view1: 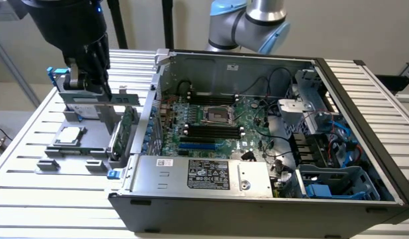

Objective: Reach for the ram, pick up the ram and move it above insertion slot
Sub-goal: 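Pick up the ram and move it above insertion slot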

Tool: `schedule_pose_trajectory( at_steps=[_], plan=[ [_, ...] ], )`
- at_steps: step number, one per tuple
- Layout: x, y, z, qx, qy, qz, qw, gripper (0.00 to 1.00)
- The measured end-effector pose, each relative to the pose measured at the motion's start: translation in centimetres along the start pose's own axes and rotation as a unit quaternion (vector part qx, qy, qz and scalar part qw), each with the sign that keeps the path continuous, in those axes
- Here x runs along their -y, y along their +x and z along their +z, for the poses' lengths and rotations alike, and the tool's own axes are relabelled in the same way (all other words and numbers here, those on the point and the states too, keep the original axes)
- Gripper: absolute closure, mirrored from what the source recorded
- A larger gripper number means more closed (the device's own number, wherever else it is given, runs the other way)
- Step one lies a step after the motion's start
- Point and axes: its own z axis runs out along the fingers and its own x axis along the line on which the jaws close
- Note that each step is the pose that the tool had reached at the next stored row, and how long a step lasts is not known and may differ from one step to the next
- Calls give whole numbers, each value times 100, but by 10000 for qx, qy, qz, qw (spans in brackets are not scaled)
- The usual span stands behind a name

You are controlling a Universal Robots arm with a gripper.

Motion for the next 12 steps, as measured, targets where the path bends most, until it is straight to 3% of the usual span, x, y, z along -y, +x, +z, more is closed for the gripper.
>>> schedule_pose_trajectory(
  at_steps=[4,7,12],
  plan=[
    [168,7,-11,92,4,-2,10000,87],
    [301,14,-13,127,6,-2,9999,87],
    [530,25,-15,159,8,-3,9999,87]
  ],
)
